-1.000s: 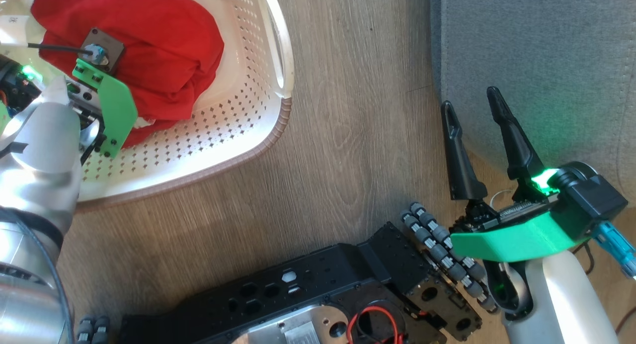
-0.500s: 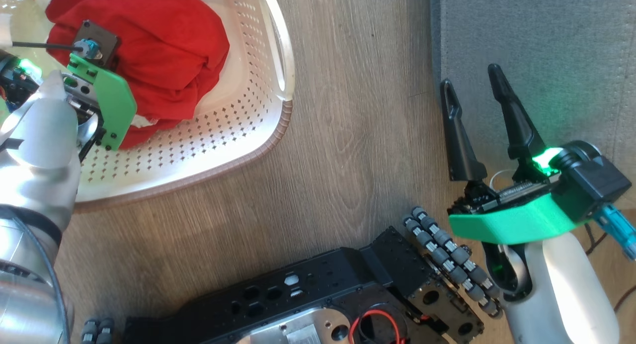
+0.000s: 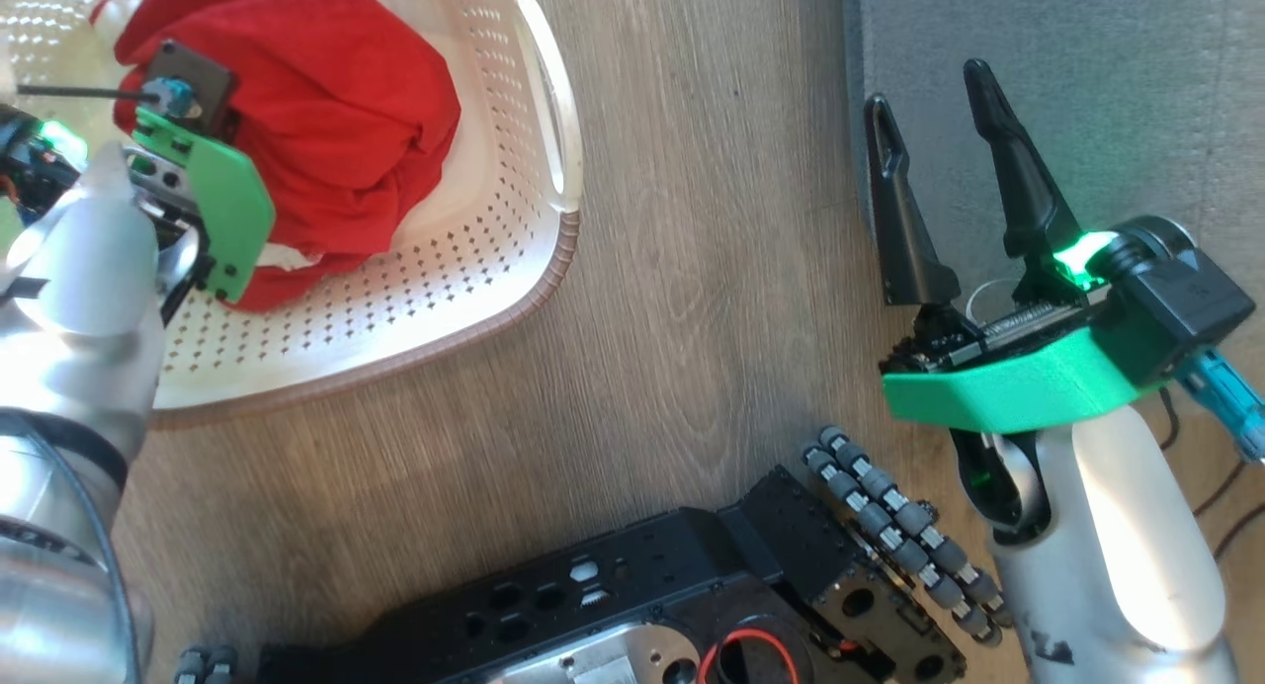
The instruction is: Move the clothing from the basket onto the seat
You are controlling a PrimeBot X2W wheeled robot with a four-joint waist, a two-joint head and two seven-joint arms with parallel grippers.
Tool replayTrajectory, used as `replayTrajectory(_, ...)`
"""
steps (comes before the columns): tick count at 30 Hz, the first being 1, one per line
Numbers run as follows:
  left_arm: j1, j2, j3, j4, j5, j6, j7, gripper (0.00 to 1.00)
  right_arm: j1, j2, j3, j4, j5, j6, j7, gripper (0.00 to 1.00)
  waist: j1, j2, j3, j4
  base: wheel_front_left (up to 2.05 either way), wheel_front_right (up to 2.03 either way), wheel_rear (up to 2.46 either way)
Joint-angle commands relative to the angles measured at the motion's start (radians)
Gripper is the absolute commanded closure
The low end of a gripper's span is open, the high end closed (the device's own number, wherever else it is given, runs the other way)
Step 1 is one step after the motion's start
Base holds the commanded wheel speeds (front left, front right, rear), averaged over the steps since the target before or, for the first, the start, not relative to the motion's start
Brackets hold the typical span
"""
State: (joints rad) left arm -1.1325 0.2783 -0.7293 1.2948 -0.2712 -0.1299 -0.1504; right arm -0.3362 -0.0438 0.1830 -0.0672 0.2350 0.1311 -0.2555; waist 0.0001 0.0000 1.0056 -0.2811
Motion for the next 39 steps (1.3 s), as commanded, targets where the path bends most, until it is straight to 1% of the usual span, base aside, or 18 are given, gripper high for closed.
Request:
replayTrajectory(1, 0.02, 0.019, 0.003, -0.004, -0.009, -0.001, 0.002, 0.5, 0.031, -0.006, 0.02, -0.018, -0.008, 0.0, -0.006, 0.0, -0.0001, 0.0, -0.019, 0.009, 0.0, 0.0, 0.0)
replayTrajectory(2, 0.029, 0.012, 0.003, -0.004, -0.024, -0.001, 0.009, 0.0, 0.024, -0.006, 0.016, -0.008, -0.014, 0.0, -0.006, 0.0, -0.0001, 0.0, -0.042, 0.021, 0.0, 0.0, 0.0)
replayTrajectory(5, 0.045, -0.004, 0.005, -0.004, -0.036, 0.002, -0.003, 0.0, 0.016, -0.006, 0.014, 0.004, -0.021, 0.0, -0.006, 0.0, -0.0001, 0.0, -0.074, 0.038, 0.0, 0.0, 0.0)
replayTrajectory(12, 0.114, -0.057, 0.001, -0.004, -0.051, 0.027, -0.068, 0.0, 0.007, -0.006, -0.001, 0.041, -0.041, 0.0, -0.006, 0.0, -0.0001, 0.0, -0.177, 0.085, 0.0, 0.0, 0.0)
replayTrajectory(15, 0.149, -0.079, 0.008, -0.004, -0.065, 0.03, -0.095, 0.0, 0.002, -0.006, 0.0, 0.052, -0.048, 0.0, -0.006, 0.0, -0.0001, 0.0, -0.225, 0.101, 0.0, 0.0, 0.0)
replayTrajectory(16, 0.149, -0.079, 0.008, -0.004, -0.065, 0.03, -0.095, 0.0, 0.002, -0.006, 0.0, 0.052, -0.048, 0.0, -0.006, 0.0, -0.0001, 0.0, -0.225, 0.101, 0.0, 0.0, 0.0)
replayTrajectory(20, 0.203, -0.114, 0.009, -0.027, -0.066, 0.05, -0.11, 0.0, 0.001, -0.006, -0.015, 0.072, -0.062, 0.0, -0.006, 0.0, -0.0001, 0.0, -0.31, 0.138, 0.0, 0.0, 0.0)
replayTrajectory(23, 0.261, -0.119, 0.031, -0.137, -0.056, 0.078, -0.111, 0.0, 0.005, -0.006, -0.023, 0.088, -0.071, 0.0, -0.006, 0.0, -0.0001, 0.0, -0.365, 0.166, 0.0, 0.0, 0.0)
replayTrajectory(26, 0.336, -0.128, 0.076, -0.261, -0.034, 0.108, -0.111, 0.0, 0.012, -0.006, -0.039, 0.106, -0.081, 0.0, -0.006, 0.0, -0.0001, 0.0, -0.431, 0.201, 0.0, 0.0, 0.0)
replayTrajectory(30, 0.44, -0.144, 0.191, -0.431, 0.009, 0.126, -0.111, 0.0, 0.023, -0.006, -0.052, 0.131, -0.1, 0.0, -0.006, 0.0, -0.0001, 0.0, -0.496, 0.238, 0.0, 0.0, 0.0)
replayTrajectory(32, 0.447, -0.127, 0.263, -0.553, -0.008, 0.076, -0.111, 0.0, 0.05, -0.006, -0.071, 0.153, -0.111, 0.0, -0.006, 0.0, -0.0001, 0.0, -0.57, 0.272, 0.0, 0.0, 0.0)
replayTrajectory(33, 0.47, -0.123, 0.29, -0.607, -0.005, 0.069, -0.111, 0.0, 0.065, -0.006, -0.072, 0.159, -0.113, 0.0, -0.006, 0.0, -0.0001, 0.0, -0.594, 0.281, 0.0, 0.0, 0.0)
replayTrajectory(35, 0.533, -0.126, 0.34, -0.705, 0.005, 0.066, -0.111, 0.0, 0.085, -0.006, -0.07, 0.166, -0.117, 0.0, -0.006, 0.0, -0.0001, 0.0, -0.627, 0.293, 0.0, 0.0, 0.0)
replayTrajectory(39, 0.656, -0.153, 0.434, -0.879, 0.043, 0.07, -0.111, 0.0, 0.111, -0.006, -0.076, 0.17, -0.114, 0.0, -0.006, 0.0, -0.0001, 0.0, -0.678, 0.31, 0.0, 0.0, 0.0)
